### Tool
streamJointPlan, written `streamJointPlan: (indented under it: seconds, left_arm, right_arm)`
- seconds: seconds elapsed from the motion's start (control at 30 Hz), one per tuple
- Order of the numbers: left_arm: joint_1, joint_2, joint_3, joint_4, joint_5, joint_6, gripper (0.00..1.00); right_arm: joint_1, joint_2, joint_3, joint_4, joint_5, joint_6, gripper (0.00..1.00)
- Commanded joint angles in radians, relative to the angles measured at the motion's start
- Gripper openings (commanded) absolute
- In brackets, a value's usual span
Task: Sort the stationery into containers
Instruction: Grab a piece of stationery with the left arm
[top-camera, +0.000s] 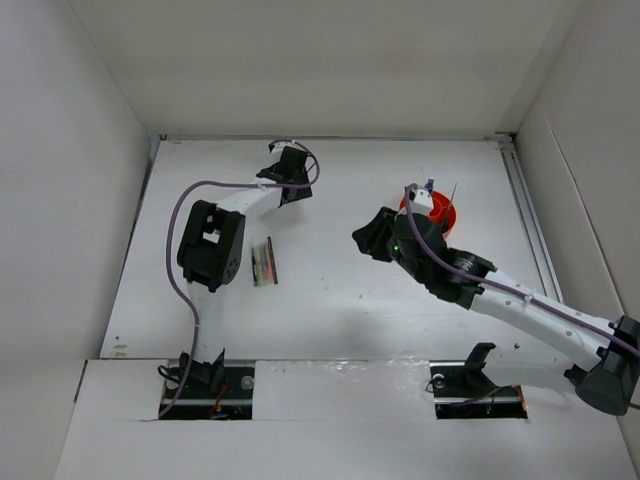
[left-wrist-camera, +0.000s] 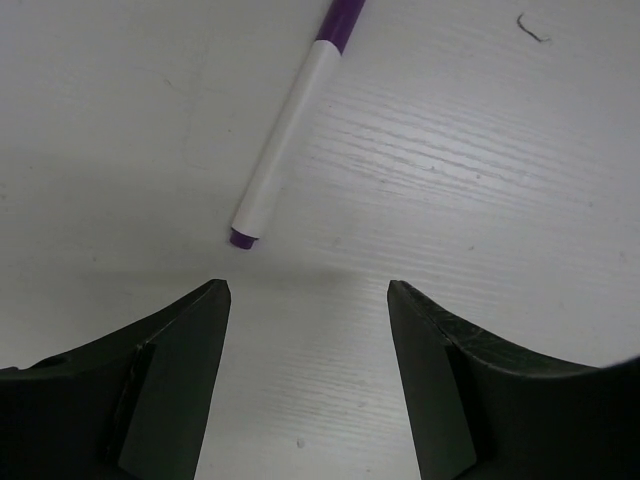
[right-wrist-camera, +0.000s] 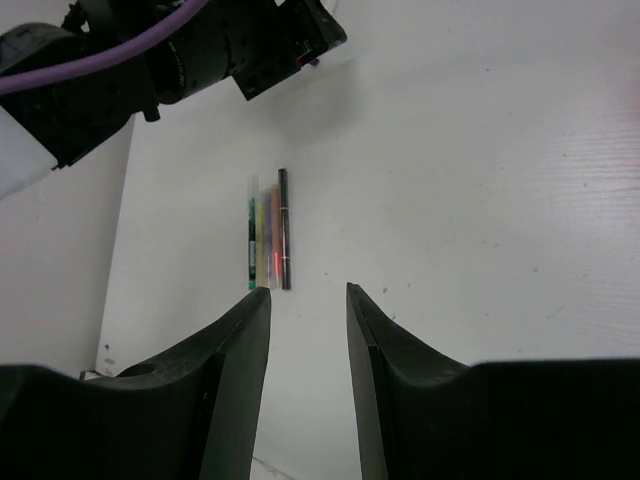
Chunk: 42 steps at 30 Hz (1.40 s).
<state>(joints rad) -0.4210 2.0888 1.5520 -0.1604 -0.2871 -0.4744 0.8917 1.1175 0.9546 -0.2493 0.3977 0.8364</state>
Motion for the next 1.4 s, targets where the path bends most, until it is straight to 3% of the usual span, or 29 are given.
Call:
streamJointPlan:
  seconds: [0.0,0.33,0.5,0.83,1.03,1.17,1.27,1.3,1.37]
  left_arm:
    - [0.004,0.006,0.088,-0.114,-0.075,0.040,0.61]
    - [0.013,0.106,0.233,-0.188,-0.169,0.095,0.60]
    - [0.065,0.212,0.374,-0.246,-0.056,0.140,0.59]
    - [0.100,0.283,0.467,-0.277,0.075,0.195,0.51]
    - [0.100,0.303,0.467,-0.287,0.088,0.195,0.36]
    - [0.100,0.303,0.434,-0.288,0.098,0.195,0.33]
    - [0.100,0.294,0.393,-0.288,0.109,0.184,0.18]
    - [0.100,0.283,0.364,-0.275,0.109,0.184,0.05]
    - [0.100,0.257,0.332,-0.257,0.109,0.160,0.00]
  right_arm:
    - [0.009,-0.019,-0.028,0.035,-0.013,-0.016,0.42]
    - [0.009,-0.047,-0.071,0.073,-0.036,-0.034,0.42]
    - [0.009,-0.056,-0.080,0.073,-0.026,-0.043,0.42]
    - [0.000,-0.047,-0.089,0.082,-0.036,-0.043,0.42]
    - [0.000,-0.036,-0.089,0.082,-0.027,-0.043,0.42]
    - [0.000,-0.047,-0.089,0.082,-0.026,-0.043,0.45]
    - [-0.010,-0.047,-0.099,0.091,-0.026,-0.043,0.54]
    - [-0.010,-0.047,-0.099,0.091,-0.026,-0.043,0.60]
    - [-0.033,-0.047,-0.099,0.091,-0.026,-0.043,0.64]
